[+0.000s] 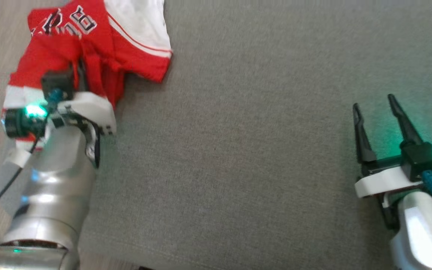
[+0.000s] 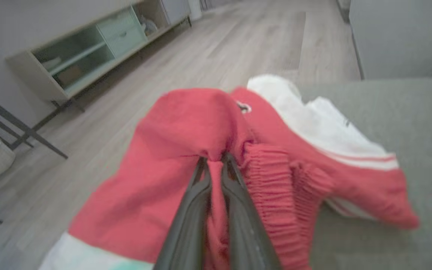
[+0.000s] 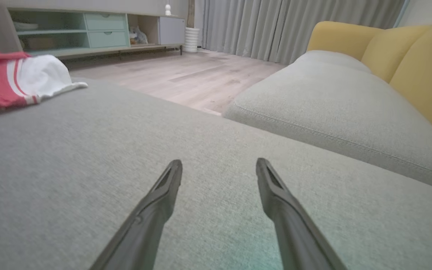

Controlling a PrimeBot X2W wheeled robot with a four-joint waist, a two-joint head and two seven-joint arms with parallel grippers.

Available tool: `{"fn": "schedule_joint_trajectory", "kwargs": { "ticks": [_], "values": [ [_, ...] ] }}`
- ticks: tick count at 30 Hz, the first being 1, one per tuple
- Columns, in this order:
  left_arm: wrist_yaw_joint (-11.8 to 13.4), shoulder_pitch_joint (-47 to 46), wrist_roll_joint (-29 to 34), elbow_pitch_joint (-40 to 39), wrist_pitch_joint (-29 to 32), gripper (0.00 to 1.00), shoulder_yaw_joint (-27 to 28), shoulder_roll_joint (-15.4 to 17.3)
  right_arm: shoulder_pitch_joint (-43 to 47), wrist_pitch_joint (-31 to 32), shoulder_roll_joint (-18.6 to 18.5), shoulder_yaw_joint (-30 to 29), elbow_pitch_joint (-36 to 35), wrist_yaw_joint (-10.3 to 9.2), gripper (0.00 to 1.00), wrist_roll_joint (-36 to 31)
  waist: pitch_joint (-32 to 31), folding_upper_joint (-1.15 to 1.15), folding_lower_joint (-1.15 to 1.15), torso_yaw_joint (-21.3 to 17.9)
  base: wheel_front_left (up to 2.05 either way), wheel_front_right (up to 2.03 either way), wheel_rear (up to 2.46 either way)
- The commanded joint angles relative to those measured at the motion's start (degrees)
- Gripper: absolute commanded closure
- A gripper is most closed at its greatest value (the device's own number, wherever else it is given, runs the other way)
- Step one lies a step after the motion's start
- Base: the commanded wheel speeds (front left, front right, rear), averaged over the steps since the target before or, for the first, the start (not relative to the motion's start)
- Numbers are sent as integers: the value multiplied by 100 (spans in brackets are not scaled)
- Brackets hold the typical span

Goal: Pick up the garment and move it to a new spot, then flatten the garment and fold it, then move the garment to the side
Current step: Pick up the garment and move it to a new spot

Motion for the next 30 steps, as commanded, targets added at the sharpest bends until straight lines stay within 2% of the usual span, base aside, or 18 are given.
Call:
{"fn": "schedule_joint_trajectory", "kwargs": {
  "ticks": [1, 8, 13, 17, 23, 26, 30],
  "values": [
    [35, -255, 44, -224, -91, 100, 110, 333, 52, -30, 55, 114, -152, 44, 0, 39, -253, 0, 0, -100, 0, 0, 0],
    [-83, -114, 202, -1435, -192, 100, -80, 565, 369, -30, 374, 101, -45, 44, 0, 270, -1200, 0, 0, -662, 0, 0, 0],
    [-399, 121, 128, -2530, 14, 100, -243, 538, 666, -30, 413, 172, -49, 44, 0, 542, -1691, 0, 0, -1274, 0, 0, 0],
    [-601, 193, 33, -3412, 528, 100, -394, 443, 842, -30, 415, 210, -105, 44, 0, 754, -1827, 0, 0, -1781, 0, 0, 0],
    [-779, 415, -170, -4439, 1067, 100, -599, 223, 918, -30, 416, 250, -215, 44, 0, 912, -1874, 0, 0, -2780, 0, 0, 0],
    [-862, 623, -257, -4686, 1218, 100, -772, 105, 875, -30, 416, 351, -298, 44, 0, 967, -1797, 0, 0, -3278, 0, 0, 0],
    [-919, 877, -322, -4640, 1206, 100, -1062, -60, 800, -30, 416, 578, -420, 44, 0, 1130, -1627, 0, 0, -3824, 0, 0, 0]
  ]
}}
